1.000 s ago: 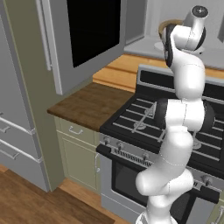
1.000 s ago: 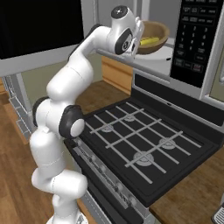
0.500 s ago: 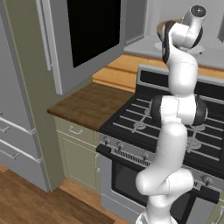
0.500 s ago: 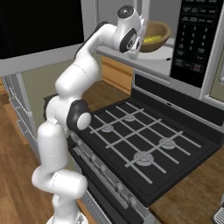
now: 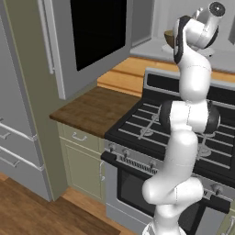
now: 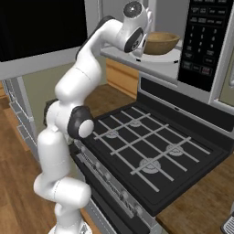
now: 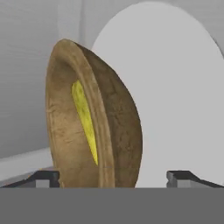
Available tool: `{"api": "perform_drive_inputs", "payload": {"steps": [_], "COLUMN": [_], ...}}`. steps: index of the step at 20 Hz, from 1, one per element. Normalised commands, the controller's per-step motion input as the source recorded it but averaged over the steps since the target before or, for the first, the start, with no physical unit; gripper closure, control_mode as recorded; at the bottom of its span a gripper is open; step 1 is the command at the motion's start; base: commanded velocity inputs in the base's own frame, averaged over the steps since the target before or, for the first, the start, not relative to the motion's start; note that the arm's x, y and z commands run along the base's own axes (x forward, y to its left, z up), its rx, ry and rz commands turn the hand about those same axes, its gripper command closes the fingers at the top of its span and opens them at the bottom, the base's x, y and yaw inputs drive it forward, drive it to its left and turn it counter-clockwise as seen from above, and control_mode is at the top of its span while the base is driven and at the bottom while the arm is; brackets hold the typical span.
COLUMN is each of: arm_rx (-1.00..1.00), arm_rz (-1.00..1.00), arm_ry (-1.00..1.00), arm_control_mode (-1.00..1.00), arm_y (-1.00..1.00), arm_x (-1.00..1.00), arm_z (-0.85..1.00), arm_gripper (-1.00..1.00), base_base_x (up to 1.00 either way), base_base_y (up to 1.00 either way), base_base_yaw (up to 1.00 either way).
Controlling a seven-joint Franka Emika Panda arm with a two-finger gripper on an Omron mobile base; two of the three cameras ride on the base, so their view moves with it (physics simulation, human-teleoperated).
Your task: Pick the cucumber from the sink and place it in the bowl. Then pick the bowl and place it in the microwave. Then close the microwave door and press the start button.
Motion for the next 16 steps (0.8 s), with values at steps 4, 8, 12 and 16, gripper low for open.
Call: {"api": "perform_drive_inputs", "payload": {"steps": [4,8,12,16], "arm_rx": [0.0,0.0,0.0,0.0], "arm_rz": [0.0,0.0,0.0,0.0], "arm_ry": [-0.16,-0.2,-0.17,-0.16], "arm_control_mode": [-1.0,-1.0,-1.0,-1.0], "arm_y": [0.4,0.48,0.5,0.44], "arm_x": [-0.98,-1.0,-1.0,-1.0], "arm_z": [0.17,0.13,0.06,0.0], "arm_gripper": [-1.0,-1.0,-1.0,-1.0], "base_base_x": [0.0,0.0,0.0,0.0], "base_base_y": [0.0,0.0,0.0,0.0], "base_base_yaw": [0.0,0.0,0.0,0.0]}}
